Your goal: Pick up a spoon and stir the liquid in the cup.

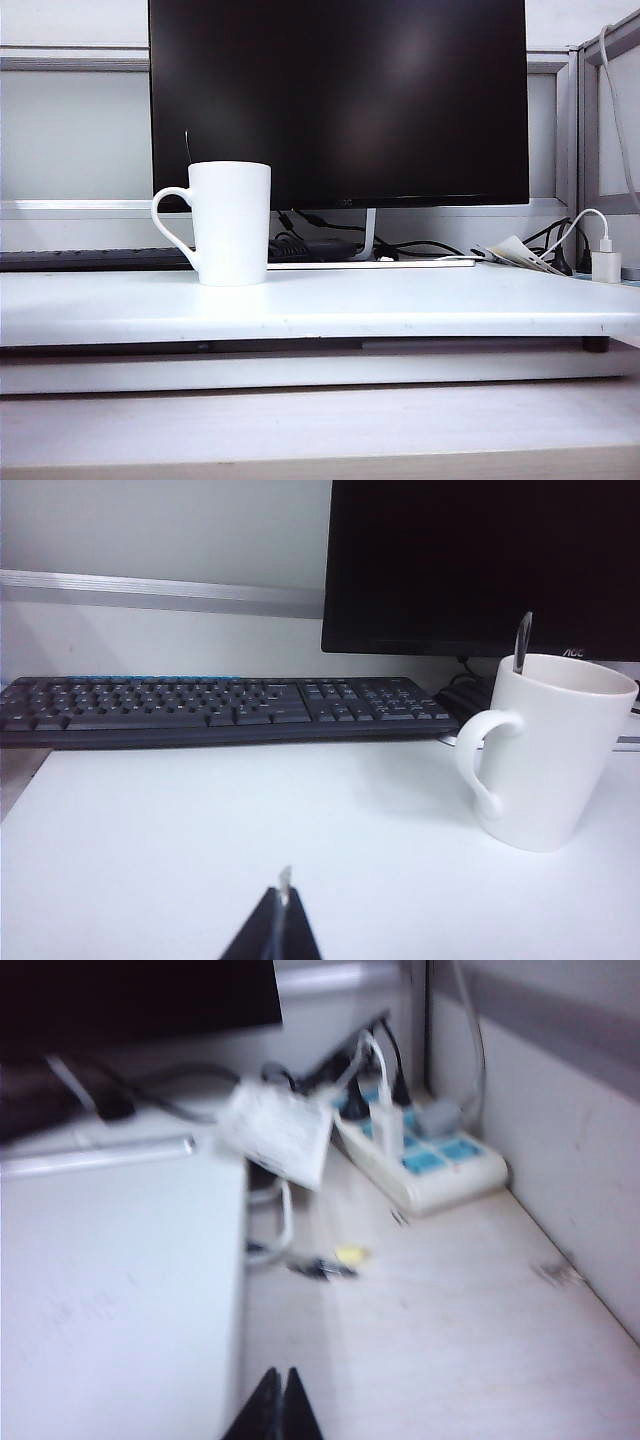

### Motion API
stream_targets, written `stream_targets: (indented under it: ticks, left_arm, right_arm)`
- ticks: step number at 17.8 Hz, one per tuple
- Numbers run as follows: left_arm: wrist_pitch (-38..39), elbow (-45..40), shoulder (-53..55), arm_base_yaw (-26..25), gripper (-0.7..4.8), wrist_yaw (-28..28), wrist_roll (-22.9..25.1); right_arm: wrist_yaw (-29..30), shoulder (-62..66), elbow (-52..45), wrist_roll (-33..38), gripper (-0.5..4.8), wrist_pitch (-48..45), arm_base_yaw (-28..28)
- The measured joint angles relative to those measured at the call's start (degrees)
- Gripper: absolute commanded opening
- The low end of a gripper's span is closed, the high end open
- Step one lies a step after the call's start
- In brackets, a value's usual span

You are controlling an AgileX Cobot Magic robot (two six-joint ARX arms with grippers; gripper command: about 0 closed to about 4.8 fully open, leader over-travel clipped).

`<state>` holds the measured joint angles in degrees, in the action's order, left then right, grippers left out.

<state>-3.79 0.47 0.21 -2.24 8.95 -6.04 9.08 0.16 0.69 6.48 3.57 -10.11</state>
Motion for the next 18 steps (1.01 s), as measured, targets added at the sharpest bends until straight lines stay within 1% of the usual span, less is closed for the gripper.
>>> stream_targets:
  ticks: [4, 8, 12, 18]
  left_arm:
    - [0.0, 0.0, 0.0, 0.0, -0.04, 0.0, 0.0]
    - [0.0, 0.0, 0.0, 0.0, -0.04, 0.0, 0.0]
    - [0.02, 0.0, 0.0, 0.0, -0.04, 0.0, 0.0]
    - [0.0, 0.0, 0.0, 0.0, -0.04, 0.0, 0.0]
  right_arm:
    - [-0.07, 0.0, 0.0, 0.35, 0.0, -0.44, 4.24]
    - [-0.5, 0.0, 0.0, -1.84, 0.0, -1.14, 8.04]
    - [-4.46, 0.0, -0.02, -1.88, 0.0, -1.11, 9.68]
    - [-6.08, 0.0, -0.02, -1.88, 0.0, -1.11, 11.3]
